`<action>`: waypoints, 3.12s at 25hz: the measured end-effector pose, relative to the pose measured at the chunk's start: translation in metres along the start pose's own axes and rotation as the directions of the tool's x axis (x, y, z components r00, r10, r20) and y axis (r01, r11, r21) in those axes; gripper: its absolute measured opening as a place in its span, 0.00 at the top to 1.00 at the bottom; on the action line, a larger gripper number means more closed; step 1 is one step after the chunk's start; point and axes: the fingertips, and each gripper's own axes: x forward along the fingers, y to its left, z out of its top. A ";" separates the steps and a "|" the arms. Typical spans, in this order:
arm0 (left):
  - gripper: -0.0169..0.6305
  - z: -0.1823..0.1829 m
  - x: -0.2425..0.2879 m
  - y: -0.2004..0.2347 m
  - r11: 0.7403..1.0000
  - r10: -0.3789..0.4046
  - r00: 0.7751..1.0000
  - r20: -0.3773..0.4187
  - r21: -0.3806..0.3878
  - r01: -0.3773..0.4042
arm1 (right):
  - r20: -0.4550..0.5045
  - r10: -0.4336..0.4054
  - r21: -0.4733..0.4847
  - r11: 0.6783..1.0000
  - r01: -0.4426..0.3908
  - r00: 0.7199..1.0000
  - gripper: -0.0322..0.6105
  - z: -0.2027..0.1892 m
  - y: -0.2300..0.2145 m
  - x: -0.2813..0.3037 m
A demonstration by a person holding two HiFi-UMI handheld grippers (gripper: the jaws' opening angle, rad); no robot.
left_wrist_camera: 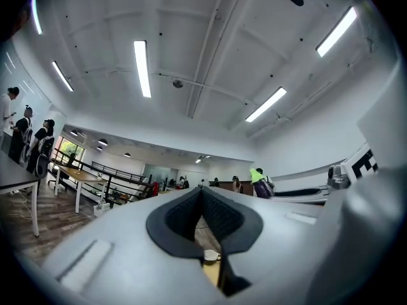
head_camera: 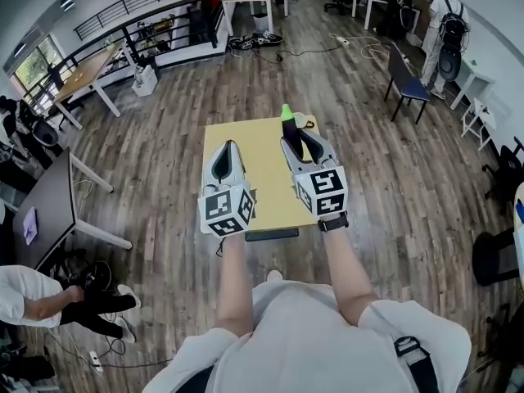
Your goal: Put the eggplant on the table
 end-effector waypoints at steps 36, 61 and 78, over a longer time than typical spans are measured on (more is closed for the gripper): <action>0.96 -0.219 0.162 0.111 0.990 0.044 0.930 -0.366 -0.109 -0.090 | -0.383 0.136 0.176 0.982 -0.072 0.914 0.69 -0.215 -0.040 0.208; 0.96 -0.348 0.187 0.120 0.973 0.036 0.810 -0.585 -0.163 -0.161 | -0.656 0.252 0.350 0.937 -0.010 0.711 0.69 -0.405 -0.036 0.228; 0.96 -0.381 0.179 0.118 0.971 0.015 0.767 -0.641 -0.175 -0.164 | -0.758 0.262 0.368 0.928 0.061 0.597 0.69 -0.475 -0.021 0.217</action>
